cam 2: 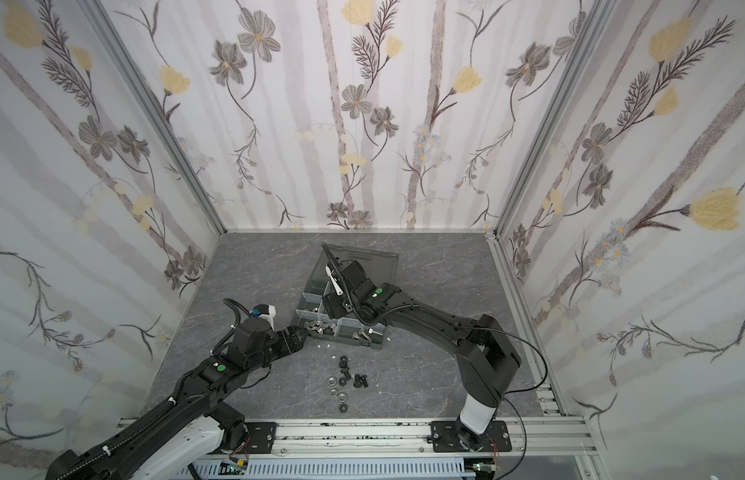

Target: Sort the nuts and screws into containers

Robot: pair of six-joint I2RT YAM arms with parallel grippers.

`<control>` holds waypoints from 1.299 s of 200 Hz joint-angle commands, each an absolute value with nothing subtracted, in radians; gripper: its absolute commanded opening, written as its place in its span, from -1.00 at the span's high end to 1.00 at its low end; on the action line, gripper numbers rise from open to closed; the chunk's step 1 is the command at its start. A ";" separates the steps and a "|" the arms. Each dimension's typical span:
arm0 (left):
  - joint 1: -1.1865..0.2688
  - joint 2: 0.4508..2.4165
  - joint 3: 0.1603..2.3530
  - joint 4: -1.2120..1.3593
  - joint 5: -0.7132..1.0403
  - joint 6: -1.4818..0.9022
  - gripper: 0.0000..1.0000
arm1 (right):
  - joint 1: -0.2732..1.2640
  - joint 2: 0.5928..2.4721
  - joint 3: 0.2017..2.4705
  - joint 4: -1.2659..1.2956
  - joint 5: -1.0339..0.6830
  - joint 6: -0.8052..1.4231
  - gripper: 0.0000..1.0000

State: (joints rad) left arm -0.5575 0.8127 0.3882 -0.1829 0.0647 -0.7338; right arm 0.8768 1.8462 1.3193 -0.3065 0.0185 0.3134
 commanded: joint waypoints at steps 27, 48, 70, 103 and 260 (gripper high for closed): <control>-0.692 0.879 0.413 -0.178 0.109 -0.768 -0.66 | 0.855 1.717 1.186 -0.252 0.086 0.372 -0.45; -0.758 0.909 0.420 -0.197 0.100 -0.773 -0.62 | 0.839 1.666 1.129 -0.245 0.103 0.388 -0.46; -0.825 0.954 0.442 -0.241 0.068 -0.760 -0.55 | 0.828 1.616 1.063 -0.234 0.118 0.407 -0.46; -0.922 1.048 0.510 -0.317 0.032 -0.733 -0.47 | 0.793 1.542 0.968 -0.210 0.127 0.444 -0.47; -1.077 1.280 0.609 -0.396 0.009 -0.680 0.01 | 0.762 1.463 0.838 -0.185 0.145 0.498 -0.48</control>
